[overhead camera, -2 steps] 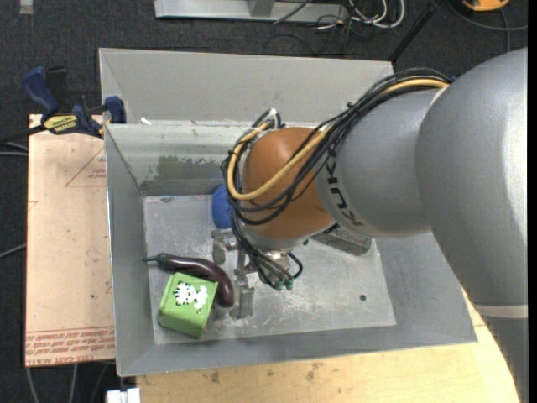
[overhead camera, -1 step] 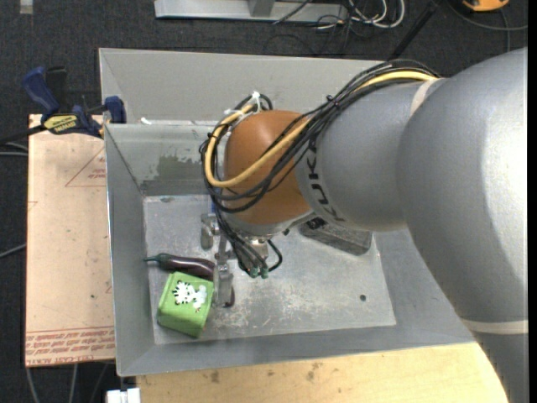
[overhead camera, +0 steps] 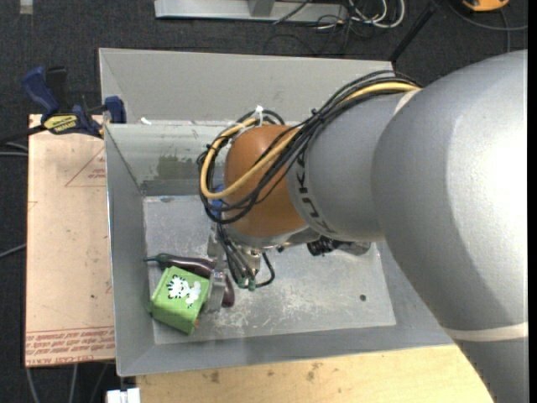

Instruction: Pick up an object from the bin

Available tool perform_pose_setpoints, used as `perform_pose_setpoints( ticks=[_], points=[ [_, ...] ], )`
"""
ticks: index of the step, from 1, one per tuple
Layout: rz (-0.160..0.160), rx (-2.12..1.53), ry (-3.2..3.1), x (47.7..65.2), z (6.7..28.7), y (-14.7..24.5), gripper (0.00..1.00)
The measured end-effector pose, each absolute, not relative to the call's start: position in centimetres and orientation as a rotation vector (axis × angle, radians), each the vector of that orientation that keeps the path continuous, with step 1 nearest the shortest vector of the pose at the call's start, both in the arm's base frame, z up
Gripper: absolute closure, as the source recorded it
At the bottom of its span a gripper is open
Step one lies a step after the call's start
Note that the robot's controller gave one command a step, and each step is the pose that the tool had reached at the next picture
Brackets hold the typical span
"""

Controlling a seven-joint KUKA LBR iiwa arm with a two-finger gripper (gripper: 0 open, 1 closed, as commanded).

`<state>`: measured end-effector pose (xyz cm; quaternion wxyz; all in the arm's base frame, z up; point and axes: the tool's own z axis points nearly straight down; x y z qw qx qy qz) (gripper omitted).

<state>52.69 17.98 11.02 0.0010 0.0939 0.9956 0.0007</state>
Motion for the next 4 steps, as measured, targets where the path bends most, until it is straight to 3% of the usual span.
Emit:
perform_pose_setpoints(
  ticks=[1,2,3,4],
  points=[
    [-0.028,-0.175,3.143,52.5,8.2,20.4,1.0],
    [-0.027,-0.175,3.143,52.5,8.2,20.4,1.0],
    [-0.056,-0.453,3.122,54.6,7.9,22.1,0.0],
    [-0.064,-0.497,3.102,55.6,8.3,22.2,1.0]
  ],
)
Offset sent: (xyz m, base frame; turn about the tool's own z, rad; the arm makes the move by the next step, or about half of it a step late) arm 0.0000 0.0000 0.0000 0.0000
